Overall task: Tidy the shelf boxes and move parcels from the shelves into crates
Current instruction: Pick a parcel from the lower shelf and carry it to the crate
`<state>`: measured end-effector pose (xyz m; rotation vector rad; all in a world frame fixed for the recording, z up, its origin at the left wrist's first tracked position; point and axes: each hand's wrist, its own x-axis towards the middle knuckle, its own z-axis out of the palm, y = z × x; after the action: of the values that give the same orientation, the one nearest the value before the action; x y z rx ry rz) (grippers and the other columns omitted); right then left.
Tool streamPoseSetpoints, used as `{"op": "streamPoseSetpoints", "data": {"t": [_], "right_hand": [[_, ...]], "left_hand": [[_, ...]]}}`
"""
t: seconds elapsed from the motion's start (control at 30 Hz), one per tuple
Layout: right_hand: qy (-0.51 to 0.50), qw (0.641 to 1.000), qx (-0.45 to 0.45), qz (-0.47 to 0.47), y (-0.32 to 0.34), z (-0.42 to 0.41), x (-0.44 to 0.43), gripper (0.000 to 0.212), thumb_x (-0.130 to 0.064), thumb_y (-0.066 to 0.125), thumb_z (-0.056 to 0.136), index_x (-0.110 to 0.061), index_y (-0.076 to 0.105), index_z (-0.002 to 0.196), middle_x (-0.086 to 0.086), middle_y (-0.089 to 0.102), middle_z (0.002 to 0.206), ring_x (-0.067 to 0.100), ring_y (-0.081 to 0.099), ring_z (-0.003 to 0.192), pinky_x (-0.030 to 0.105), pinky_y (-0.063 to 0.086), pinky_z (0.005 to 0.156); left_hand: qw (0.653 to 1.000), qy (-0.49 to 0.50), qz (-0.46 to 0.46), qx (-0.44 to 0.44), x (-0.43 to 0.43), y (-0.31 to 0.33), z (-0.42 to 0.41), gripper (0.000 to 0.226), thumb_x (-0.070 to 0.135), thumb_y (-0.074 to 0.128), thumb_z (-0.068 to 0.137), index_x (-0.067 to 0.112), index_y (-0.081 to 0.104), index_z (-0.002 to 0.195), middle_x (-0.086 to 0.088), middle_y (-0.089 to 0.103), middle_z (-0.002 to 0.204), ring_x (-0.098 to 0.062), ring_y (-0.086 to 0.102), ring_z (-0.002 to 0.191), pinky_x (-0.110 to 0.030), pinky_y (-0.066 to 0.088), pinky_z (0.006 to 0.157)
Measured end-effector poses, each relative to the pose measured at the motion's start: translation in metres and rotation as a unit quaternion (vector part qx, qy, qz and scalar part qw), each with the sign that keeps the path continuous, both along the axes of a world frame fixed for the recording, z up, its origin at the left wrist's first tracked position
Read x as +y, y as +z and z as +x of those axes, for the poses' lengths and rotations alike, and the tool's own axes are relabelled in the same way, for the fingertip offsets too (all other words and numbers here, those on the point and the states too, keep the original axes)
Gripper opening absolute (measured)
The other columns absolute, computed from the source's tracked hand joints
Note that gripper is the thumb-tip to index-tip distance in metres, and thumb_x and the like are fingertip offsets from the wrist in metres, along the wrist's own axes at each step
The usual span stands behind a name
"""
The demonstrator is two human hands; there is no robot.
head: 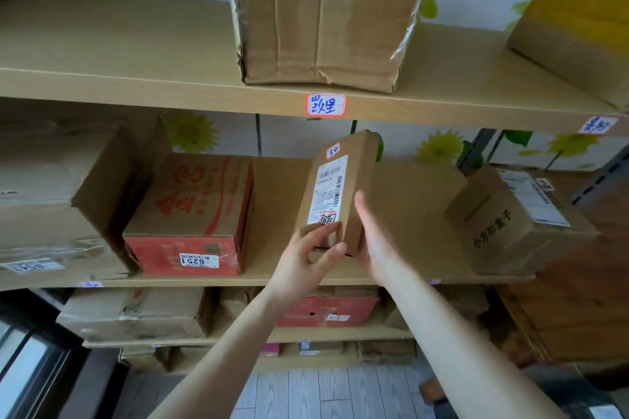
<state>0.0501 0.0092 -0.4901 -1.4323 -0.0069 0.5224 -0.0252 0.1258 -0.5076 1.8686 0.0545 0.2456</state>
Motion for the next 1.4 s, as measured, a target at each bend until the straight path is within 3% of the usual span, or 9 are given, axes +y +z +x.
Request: {"op": "streamPoseSetpoints", "data": {"t": [0.13, 0.23, 0.47, 0.73, 0.8, 0.9, 1.0, 1.17, 1.4], "right_hand": [[-0.058, 0.998, 0.003, -0.006, -0.012, -0.002, -0.008, 0.024, -0.038, 0.068, 0.077, -0.030, 0.065, 0.099, -0.007, 0.074, 0.098, 0.009, 0.069, 0.090, 0.026, 0.052, 0.066], [-0.051, 0.997, 0.050, 0.013, -0.014, -0.001, -0.021, 0.021, -0.030, 0.063, 0.076, -0.025, 0.068, 0.096, -0.001, 0.075, 0.089, 0.012, 0.071, 0.079, 0.022, 0.051, 0.054], [-0.061, 0.996, 0.049, -0.039, -0.014, -0.006, -0.018, 0.032, -0.028, 0.053, 0.086, -0.009, 0.063, 0.108, 0.027, 0.059, 0.119, 0.032, 0.061, 0.092, 0.036, 0.041, 0.078], [-0.121, 0.989, 0.053, -0.063, -0.020, -0.027, -0.034, 0.030, -0.029, 0.058, 0.082, -0.020, 0.061, 0.110, -0.001, 0.062, 0.118, 0.023, 0.050, 0.119, 0.046, 0.031, 0.104], [-0.190, 0.981, 0.028, -0.034, -0.023, -0.047, -0.051, 0.028, -0.025, 0.059, 0.083, -0.020, 0.062, 0.110, 0.003, 0.067, 0.113, 0.024, 0.058, 0.111, 0.044, 0.041, 0.102], [-0.299, 0.954, 0.002, -0.005, -0.034, -0.085, -0.089, 0.029, -0.019, 0.060, 0.085, -0.021, 0.060, 0.114, 0.002, 0.068, 0.108, 0.020, 0.062, 0.103, 0.034, 0.048, 0.088], [-0.401, 0.916, 0.019, -0.010, -0.052, -0.139, -0.132, 0.035, -0.022, 0.062, 0.084, -0.022, 0.058, 0.119, 0.005, 0.067, 0.112, 0.020, 0.063, 0.099, 0.026, 0.052, 0.071], [-0.536, 0.841, 0.072, 0.013, -0.085, -0.248, -0.222, 0.037, -0.016, 0.061, 0.087, -0.016, 0.053, 0.123, 0.008, 0.065, 0.117, 0.027, 0.062, 0.106, 0.046, 0.050, 0.094], [-0.645, 0.748, 0.155, -0.020, -0.122, -0.406, -0.372, 0.044, -0.033, 0.061, 0.086, -0.014, 0.053, 0.125, 0.004, 0.062, 0.116, 0.021, 0.062, 0.099, 0.033, 0.057, 0.068]], "left_hand": [[0.989, 0.139, 0.015, -0.038, 0.009, -0.005, 0.002, 0.023, 0.011, 0.059, 0.088, 0.009, 0.066, 0.110, -0.004, 0.066, 0.109, -0.011, 0.061, 0.100, -0.014, 0.044, 0.085], [0.976, 0.216, -0.021, 0.033, 0.026, -0.009, 0.003, 0.039, 0.013, 0.059, 0.088, 0.006, 0.052, 0.126, -0.005, 0.059, 0.122, -0.017, 0.055, 0.109, -0.026, 0.042, 0.092], [0.972, 0.178, -0.103, 0.111, 0.030, -0.016, 0.000, 0.020, 0.013, 0.056, 0.088, 0.005, 0.063, 0.105, 0.000, 0.064, 0.093, -0.013, 0.056, 0.085, -0.023, 0.043, 0.076], [0.966, 0.122, -0.160, 0.162, 0.015, -0.020, -0.003, 0.020, 0.023, 0.063, 0.086, 0.005, 0.066, 0.093, -0.013, 0.069, 0.098, -0.028, 0.065, 0.091, -0.042, 0.053, 0.086], [0.965, 0.073, -0.179, 0.180, -0.002, -0.026, -0.006, 0.016, 0.022, 0.062, 0.087, 0.009, 0.064, 0.097, -0.012, 0.068, 0.100, -0.024, 0.069, 0.081, -0.037, 0.058, 0.070], [0.960, -0.001, -0.189, 0.206, -0.037, -0.034, -0.013, 0.019, 0.019, 0.062, 0.087, 0.009, 0.059, 0.104, -0.007, 0.067, 0.098, -0.018, 0.066, 0.076, -0.024, 0.054, 0.052], [0.956, -0.096, -0.148, 0.235, -0.085, -0.046, -0.029, 0.022, 0.015, 0.061, 0.088, 0.006, 0.058, 0.108, -0.013, 0.065, 0.111, -0.026, 0.063, 0.096, -0.038, 0.054, 0.081], [0.936, -0.238, -0.083, 0.245, -0.194, -0.062, -0.084, 0.030, 0.009, 0.060, 0.087, 0.001, 0.058, 0.116, -0.011, 0.064, 0.103, -0.014, 0.060, 0.077, -0.009, 0.048, 0.059], [0.860, -0.386, -0.044, 0.331, -0.384, -0.100, -0.188, 0.028, 0.011, 0.059, 0.088, 0.002, 0.054, 0.115, -0.016, 0.061, 0.116, -0.018, 0.057, 0.086, -0.047, 0.045, 0.094]]}}
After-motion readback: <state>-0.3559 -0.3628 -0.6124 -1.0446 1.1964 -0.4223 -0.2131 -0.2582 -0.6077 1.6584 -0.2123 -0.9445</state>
